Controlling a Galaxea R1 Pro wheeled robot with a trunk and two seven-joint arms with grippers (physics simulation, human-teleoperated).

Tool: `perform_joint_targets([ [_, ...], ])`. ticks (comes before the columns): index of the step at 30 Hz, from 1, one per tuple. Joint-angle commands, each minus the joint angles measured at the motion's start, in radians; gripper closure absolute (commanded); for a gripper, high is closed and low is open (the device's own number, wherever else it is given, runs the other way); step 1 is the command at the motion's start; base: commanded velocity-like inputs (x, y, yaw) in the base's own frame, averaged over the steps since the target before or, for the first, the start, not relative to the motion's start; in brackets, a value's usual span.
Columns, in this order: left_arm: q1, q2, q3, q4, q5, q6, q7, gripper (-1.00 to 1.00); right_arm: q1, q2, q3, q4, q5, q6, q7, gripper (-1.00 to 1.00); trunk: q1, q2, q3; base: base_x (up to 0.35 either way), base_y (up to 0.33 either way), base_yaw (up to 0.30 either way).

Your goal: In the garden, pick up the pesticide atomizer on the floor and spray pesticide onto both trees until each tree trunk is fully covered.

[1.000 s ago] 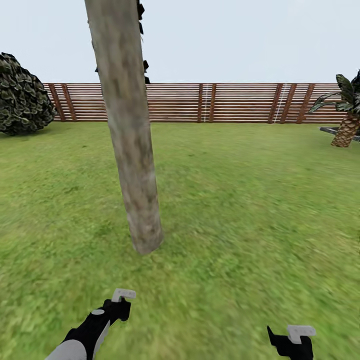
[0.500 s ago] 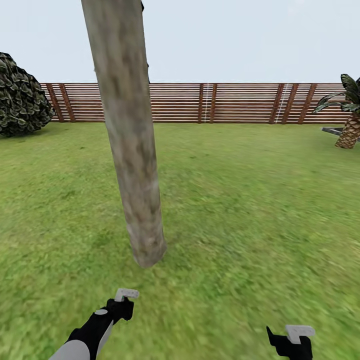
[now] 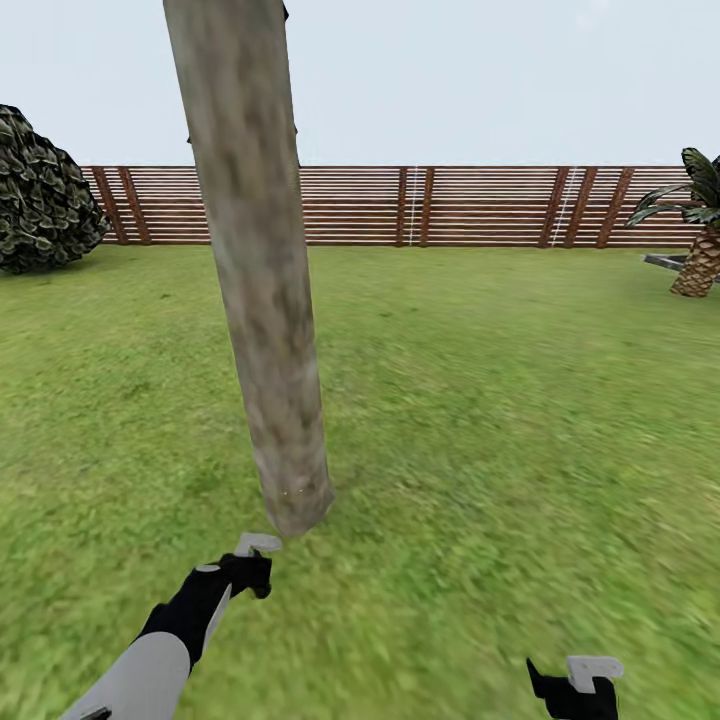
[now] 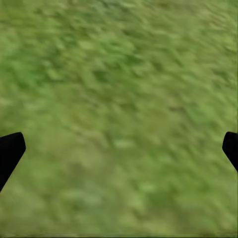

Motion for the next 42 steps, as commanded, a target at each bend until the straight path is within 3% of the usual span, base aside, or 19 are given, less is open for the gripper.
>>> perform_joint_targets([
  [1, 0.0, -0.001, -0.019, -0.005, -0.009, 0.005, -0.029, 1.0, -0.001, 0.0, -0.009, 0.011, 0.004, -0.005, 0.008, -1.0, 0.0, 0.0, -0.001, -0.019, 0.0, 0.0],
  [8, -0.002, 0.008, -0.034, -0.006, -0.005, 0.003, -0.041, 1.0, -0.001, 0.0, -0.009, 0.019, 0.004, -0.004, 0.008, -1.0, 0.0, 0.0, -0.001, -0.214, 0.0, 0.0],
  [13, -0.023, -0.033, -0.038, -0.007, -0.006, 0.009, -0.036, 1.0, -0.001, 0.0, -0.009, 0.019, 0.004, -0.004, 0.008, -1.0, 0.0, 0.0, -0.001, -0.032, 0.0, 0.0],
  [15, -0.05, -0.035, -0.035, -0.007, -0.005, 0.014, -0.034, 1.0, -0.001, -0.001, -0.009, 0.019, 0.004, -0.004, 0.008, -1.0, 0.0, 0.0, -0.001, -0.003, 0.0, 0.0],
  [18, -0.091, -0.01, -0.029, -0.017, -0.004, 0.06, -0.039, 1.0, -0.001, -0.001, -0.009, 0.019, 0.004, -0.005, 0.008, -1.0, 0.0, 0.0, -0.001, 0.0, 0.0, 0.0],
  [19, -0.102, 0.015, -0.028, -0.032, -0.003, 0.086, -0.04, 1.0, -0.001, -0.001, -0.009, 0.019, 0.004, -0.005, 0.008, -1.0, 0.0, 0.0, -0.001, 0.0, 0.0, 0.0],
  [21, -0.11, 0.027, -0.028, -0.04, -0.002, 0.101, -0.041, 1.0, -0.001, -0.001, -0.01, 0.018, 0.003, -0.005, 0.008, -1.0, 0.0, 0.0, -0.001, 0.0, 0.0, 0.0],
  [23, -0.114, 0.011, -0.033, -0.043, -0.003, 0.107, -0.04, 1.0, -0.001, -0.001, -0.011, 0.017, 0.003, -0.005, 0.008, -1.0, 0.0, 0.0, -0.001, 0.0, 0.0, 0.0],
  [26, -0.116, -0.054, -0.036, -0.044, -0.008, 0.114, -0.035, 1.0, -0.001, -0.001, -0.01, 0.016, 0.002, -0.005, 0.007, -1.0, 0.0, 0.0, -0.001, 0.0, 0.0, 0.0],
  [27, -0.116, -0.06, -0.037, -0.044, -0.008, 0.115, -0.035, 1.0, -0.001, -0.001, -0.01, 0.016, 0.002, -0.005, 0.007, -1.0, 0.0, 0.0, -0.001, 0.0, 0.0, 0.0],
  [30, -0.118, -0.046, -0.036, -0.047, -0.006, 0.142, -0.036, 1.0, -0.001, -0.001, -0.01, 0.016, 0.002, -0.005, 0.007, -1.0, 0.0, 0.0, -0.001, 0.0, 0.0, 0.0],
  [32, -0.126, 0.017, -0.03, -0.074, -0.003, 0.187, -0.041, 1.0, -0.001, -0.001, -0.011, 0.016, 0.003, -0.005, 0.007, -1.0, 0.0, 0.0, -0.001, 0.0, 0.0, 0.0],
  [33, -0.127, 0.025, -0.03, -0.078, -0.003, 0.193, -0.041, 1.0, -0.001, -0.001, -0.01, 0.016, 0.003, -0.005, 0.007, -1.0, 0.0, 0.0, -0.001, 0.0, 0.0, 0.0],
  [34, -0.127, 0.029, -0.033, -0.081, -0.003, 0.197, -0.041, 1.0, -0.001, -0.001, -0.009, 0.017, 0.003, -0.005, 0.007, -1.0, 0.0, 0.0, -0.001, 0.0, 0.0, 0.0],
  [36, -0.131, -0.029, -0.038, -0.085, -0.009, 0.204, -0.04, 1.0, -0.001, 0.005, -0.006, 0.018, 0.003, -0.005, 0.008, -1.0, 0.0, 0.0, -0.001, 0.0, 0.0, 0.0],
  [38, -0.14, -0.056, -0.048, -0.087, -0.01, 0.21, -0.041, 1.0, -0.001, 0.008, -0.006, 0.016, 0.002, -0.006, 0.008, -1.0, 0.0, 0.0, -0.001, 0.0, 0.0, 0.0],
  [40, -0.15, -0.054, -0.06, -0.09, -0.011, 0.236, -0.043, 1.0, -0.001, 0.008, -0.006, 0.014, 0.002, -0.006, 0.007, -1.0, 0.0, 0.0, -0.001, 0.0, 0.0, 0.0],
  [42, -0.158, -0.01, -0.06, -0.126, -0.006, 0.259, -0.045, 1.0, -0.001, 0.002, -0.006, 0.012, 0.002, -0.007, 0.007, -1.0, 0.0, 0.0, -0.001, 0.0, 0.0, 0.0],
])
